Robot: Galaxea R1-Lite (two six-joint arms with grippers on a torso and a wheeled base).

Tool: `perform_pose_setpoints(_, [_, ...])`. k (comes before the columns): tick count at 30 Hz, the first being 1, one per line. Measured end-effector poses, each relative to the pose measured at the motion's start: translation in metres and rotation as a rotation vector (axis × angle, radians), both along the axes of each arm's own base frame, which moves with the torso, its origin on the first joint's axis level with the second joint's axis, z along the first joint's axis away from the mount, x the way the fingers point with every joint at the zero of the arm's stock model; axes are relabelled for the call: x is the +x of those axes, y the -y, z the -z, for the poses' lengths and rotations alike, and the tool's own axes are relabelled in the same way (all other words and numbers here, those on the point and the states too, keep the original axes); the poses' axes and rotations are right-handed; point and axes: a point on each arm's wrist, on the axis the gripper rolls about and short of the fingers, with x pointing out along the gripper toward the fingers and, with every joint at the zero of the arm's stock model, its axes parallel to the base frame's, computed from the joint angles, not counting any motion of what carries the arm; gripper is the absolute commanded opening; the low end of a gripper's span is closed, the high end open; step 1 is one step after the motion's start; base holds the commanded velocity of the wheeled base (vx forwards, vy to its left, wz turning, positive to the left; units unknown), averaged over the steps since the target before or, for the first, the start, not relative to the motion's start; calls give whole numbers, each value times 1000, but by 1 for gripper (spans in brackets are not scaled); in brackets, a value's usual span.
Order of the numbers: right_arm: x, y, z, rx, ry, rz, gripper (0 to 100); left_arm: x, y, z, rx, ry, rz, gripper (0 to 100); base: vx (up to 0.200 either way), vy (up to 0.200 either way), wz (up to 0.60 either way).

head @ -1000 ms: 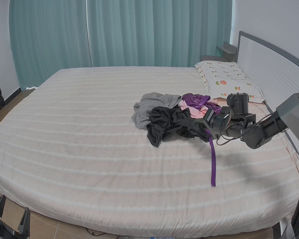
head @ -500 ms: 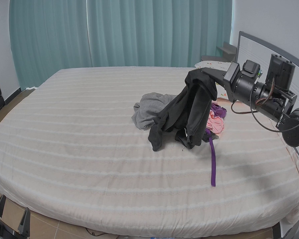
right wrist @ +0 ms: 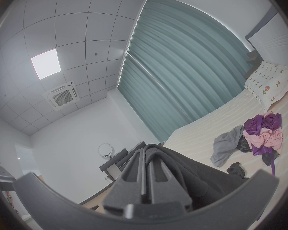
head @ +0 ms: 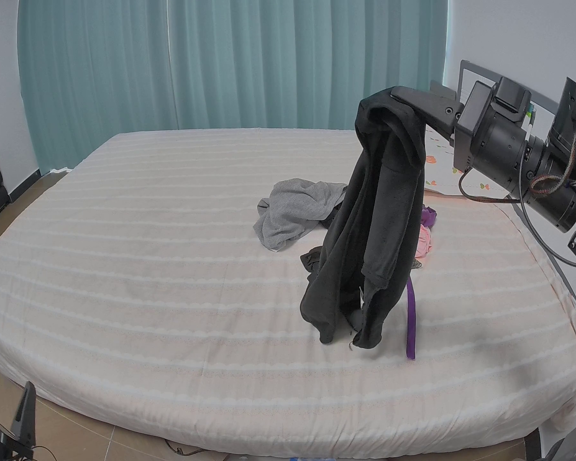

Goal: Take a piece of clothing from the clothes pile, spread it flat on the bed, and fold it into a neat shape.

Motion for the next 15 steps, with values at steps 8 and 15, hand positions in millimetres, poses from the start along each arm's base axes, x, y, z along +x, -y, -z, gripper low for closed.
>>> perform_pose_setpoints(8, [-7,-5,0,0,0,-28,0,25,1,-35,-7,-134,77,100,0,0,0])
perform_pose_setpoints(15, [-10,-9,0,-5,2,-44,0,73,6,-42,-5,-376,176,100,0,0,0])
